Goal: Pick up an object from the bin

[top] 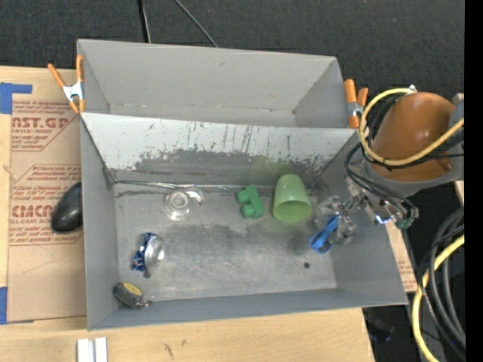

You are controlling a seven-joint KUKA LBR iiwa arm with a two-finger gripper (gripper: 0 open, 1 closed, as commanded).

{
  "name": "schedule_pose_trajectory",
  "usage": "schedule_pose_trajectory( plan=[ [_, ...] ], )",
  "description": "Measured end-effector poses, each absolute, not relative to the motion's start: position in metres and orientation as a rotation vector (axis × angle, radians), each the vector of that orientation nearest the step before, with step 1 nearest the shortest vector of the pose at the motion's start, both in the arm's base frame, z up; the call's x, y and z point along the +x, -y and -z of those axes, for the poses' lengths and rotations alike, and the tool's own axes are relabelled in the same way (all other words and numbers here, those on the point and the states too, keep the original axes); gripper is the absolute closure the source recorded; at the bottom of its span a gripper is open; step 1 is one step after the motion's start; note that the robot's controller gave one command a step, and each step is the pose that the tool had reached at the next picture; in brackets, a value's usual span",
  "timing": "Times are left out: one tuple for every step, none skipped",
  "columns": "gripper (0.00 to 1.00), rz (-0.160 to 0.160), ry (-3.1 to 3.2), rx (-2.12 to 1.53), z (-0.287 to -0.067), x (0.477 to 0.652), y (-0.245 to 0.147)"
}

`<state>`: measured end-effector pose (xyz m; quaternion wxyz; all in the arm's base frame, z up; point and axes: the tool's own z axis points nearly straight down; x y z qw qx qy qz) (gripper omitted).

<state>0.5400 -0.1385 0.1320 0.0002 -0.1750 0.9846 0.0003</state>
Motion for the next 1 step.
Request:
schedule_pose_trajectory(
  plan=[
    [1.0, 0.006, -3.08, -0.57, -0.2491, 0.5303, 0.1275]
  ],
)
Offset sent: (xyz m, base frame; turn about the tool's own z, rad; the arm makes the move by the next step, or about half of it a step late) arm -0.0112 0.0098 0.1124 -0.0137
